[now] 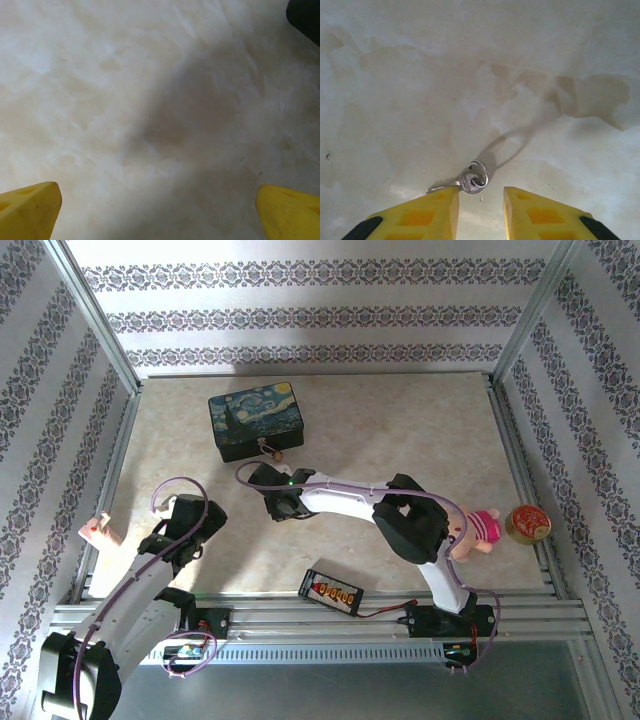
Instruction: Unlock a padlock with a key
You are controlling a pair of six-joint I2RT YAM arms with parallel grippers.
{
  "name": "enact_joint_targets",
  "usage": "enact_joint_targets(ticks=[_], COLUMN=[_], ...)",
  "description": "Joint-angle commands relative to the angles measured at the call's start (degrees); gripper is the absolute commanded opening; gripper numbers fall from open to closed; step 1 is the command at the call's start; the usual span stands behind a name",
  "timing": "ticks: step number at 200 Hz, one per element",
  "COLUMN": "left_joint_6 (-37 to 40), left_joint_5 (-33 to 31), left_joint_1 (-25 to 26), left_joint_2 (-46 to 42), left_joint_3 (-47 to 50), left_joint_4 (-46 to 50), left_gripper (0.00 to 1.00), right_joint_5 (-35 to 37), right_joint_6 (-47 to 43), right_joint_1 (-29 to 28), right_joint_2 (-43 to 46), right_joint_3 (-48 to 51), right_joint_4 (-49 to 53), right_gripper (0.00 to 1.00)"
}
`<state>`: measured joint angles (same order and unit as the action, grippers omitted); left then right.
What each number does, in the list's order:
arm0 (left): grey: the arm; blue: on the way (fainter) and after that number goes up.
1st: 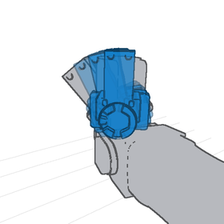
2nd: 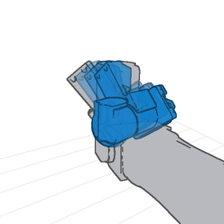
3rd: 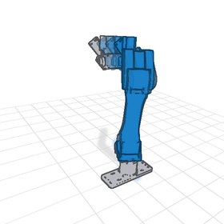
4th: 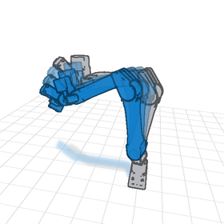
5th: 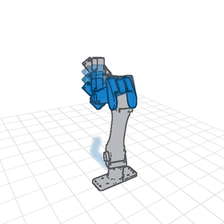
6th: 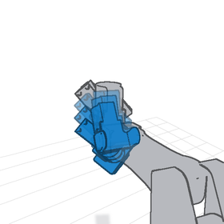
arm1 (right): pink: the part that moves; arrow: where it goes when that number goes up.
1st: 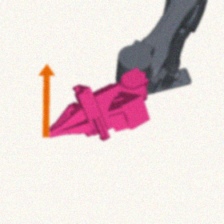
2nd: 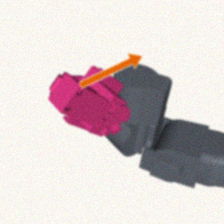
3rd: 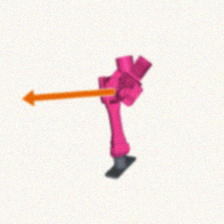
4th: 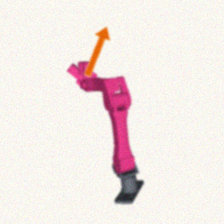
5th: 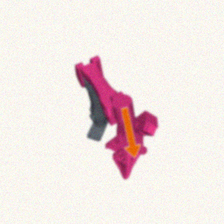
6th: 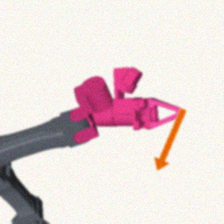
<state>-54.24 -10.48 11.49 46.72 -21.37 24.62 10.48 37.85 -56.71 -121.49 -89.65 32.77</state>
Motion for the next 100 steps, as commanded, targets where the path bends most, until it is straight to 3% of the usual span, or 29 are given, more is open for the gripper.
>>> enact_joint_targets(ticks=[1,81,100], left_joint_6=[1.02,0.84,1.07], left_joint_5=[0.72,1.6,1.86], left_joint_1=[-0.87,-0.99,-1.01], left_joint_2=[-0.03,0.22,0.48], left_joint_3=[-0.74,-0.26,-0.2], left_joint_4=[-1.59,-2.52,-2.74], left_gripper=[0.99,0.99,0.99], right_joint_5=[-0.87,-1.16,-1.24], right_joint_6=[1.44,1.93,2.3], right_joint_1=[0.62,1.37,1.51], right_joint_2=[-1.68,-3.78,-3.49], right_joint_3=[-1.56,-2.36,-2.03], right_joint_4=[-0.52,-1.49,-1.75], right_gripper=[0.3,0.29,0.2])
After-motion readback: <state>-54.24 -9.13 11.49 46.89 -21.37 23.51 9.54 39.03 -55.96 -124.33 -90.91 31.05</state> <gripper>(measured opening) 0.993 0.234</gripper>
